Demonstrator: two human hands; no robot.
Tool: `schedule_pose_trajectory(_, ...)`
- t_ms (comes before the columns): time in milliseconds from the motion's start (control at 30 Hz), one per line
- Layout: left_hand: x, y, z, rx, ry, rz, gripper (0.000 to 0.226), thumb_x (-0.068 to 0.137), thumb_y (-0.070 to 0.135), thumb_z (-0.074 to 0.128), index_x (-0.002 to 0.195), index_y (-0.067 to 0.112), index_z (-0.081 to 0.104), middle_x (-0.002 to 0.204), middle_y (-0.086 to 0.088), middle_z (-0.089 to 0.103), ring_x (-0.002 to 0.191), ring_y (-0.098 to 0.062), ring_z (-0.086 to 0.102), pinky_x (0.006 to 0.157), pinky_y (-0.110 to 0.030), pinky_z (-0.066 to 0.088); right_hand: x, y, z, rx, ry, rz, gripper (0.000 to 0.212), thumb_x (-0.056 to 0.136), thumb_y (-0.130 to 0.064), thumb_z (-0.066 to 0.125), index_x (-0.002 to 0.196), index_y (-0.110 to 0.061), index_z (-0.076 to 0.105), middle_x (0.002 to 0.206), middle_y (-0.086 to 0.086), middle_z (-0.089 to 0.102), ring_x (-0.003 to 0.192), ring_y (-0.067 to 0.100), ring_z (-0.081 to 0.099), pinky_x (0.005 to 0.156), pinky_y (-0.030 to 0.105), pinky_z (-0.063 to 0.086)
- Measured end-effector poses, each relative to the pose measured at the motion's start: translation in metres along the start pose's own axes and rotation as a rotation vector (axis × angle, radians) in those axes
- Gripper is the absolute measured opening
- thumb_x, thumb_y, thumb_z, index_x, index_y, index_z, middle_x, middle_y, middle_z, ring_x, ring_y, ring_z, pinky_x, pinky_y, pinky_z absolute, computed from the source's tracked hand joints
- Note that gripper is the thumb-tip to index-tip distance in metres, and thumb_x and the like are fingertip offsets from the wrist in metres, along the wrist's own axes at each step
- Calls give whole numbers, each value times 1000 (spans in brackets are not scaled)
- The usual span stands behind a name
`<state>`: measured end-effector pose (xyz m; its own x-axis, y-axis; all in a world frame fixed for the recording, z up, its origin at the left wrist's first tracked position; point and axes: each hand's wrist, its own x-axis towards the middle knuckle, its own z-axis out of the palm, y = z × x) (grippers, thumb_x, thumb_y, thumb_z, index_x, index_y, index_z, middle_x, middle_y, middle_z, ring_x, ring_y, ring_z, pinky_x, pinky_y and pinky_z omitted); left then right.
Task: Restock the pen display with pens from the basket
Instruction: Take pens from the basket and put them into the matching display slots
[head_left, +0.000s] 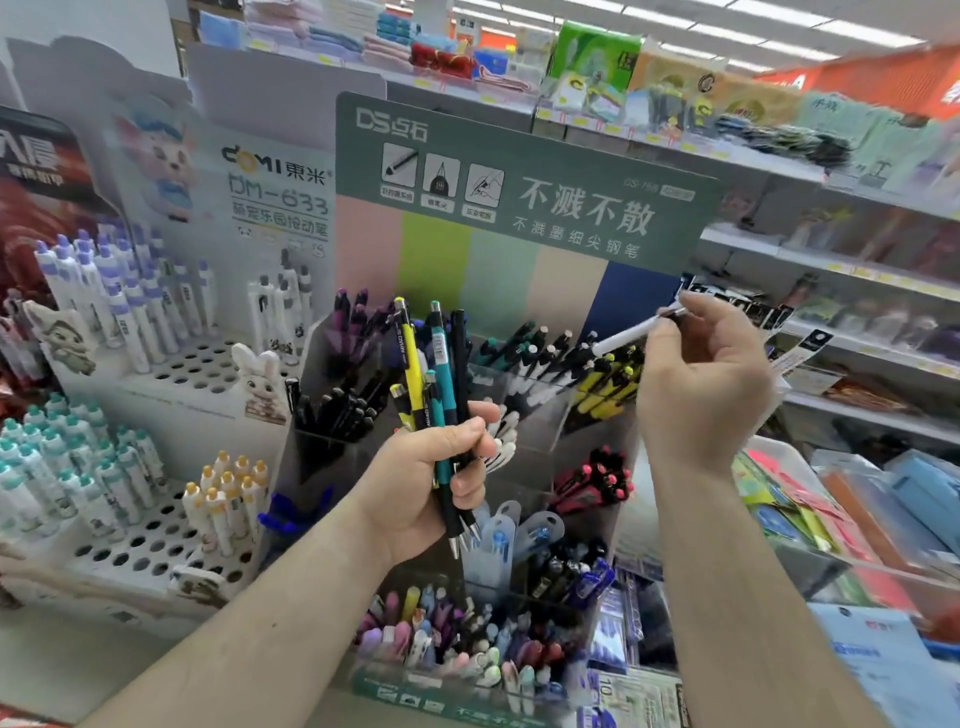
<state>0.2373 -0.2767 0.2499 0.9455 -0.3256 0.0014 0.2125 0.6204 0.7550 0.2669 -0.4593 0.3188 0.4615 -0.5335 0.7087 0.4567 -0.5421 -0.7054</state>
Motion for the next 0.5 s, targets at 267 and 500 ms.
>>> schedule_pose_trajectory(267,-2,-3,1,90,-17,0,20,76,12,57,93,8,68,65,0,62,39,-8,39,40,-20,31,-2,10,30,-334,-454,-117,15,88,-22,68,100,-26,77,94,-9,73,105,15,55,97,27,28)
schedule_pose_trajectory(500,-3,-4,-2,104,-29,-12,24,77,12,59,99,8,68,66,-2,61,41,-8,39,42,-21,33,5,8,34,-405,-578,-123,12,86,-20,71,93,-28,78,81,-18,63,109,21,56,103,52,35)
